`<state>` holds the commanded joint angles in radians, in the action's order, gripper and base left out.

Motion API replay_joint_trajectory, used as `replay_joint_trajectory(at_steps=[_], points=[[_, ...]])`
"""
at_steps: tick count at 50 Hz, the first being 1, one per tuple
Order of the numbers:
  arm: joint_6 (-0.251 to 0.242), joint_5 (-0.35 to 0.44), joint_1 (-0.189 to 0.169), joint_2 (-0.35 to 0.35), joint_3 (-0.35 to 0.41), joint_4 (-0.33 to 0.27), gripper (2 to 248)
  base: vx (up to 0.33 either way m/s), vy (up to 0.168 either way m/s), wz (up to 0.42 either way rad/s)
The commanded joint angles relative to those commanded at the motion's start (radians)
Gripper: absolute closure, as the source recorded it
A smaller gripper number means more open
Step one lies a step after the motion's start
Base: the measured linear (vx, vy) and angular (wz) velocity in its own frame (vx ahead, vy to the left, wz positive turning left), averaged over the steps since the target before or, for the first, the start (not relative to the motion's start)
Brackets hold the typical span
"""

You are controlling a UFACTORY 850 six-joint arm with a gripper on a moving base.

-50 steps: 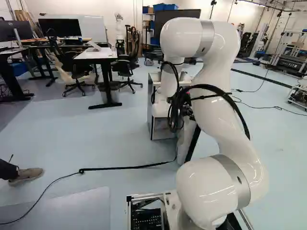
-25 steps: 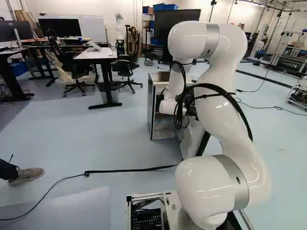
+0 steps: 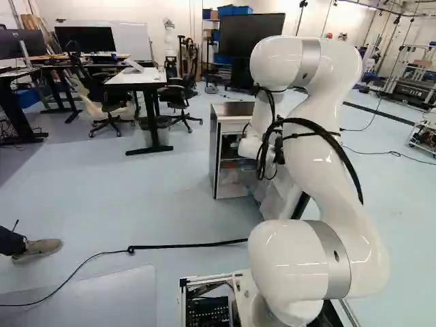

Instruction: Open the fridge door

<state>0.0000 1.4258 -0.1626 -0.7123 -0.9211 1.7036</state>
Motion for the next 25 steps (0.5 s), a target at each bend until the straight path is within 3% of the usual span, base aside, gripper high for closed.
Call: replay_joint_trajectory(at_steps=[25], points=[[0.0, 0.017, -0.119, -0.039, -0.092, 0.037, 3, 0.0, 0.0, 0.0]])
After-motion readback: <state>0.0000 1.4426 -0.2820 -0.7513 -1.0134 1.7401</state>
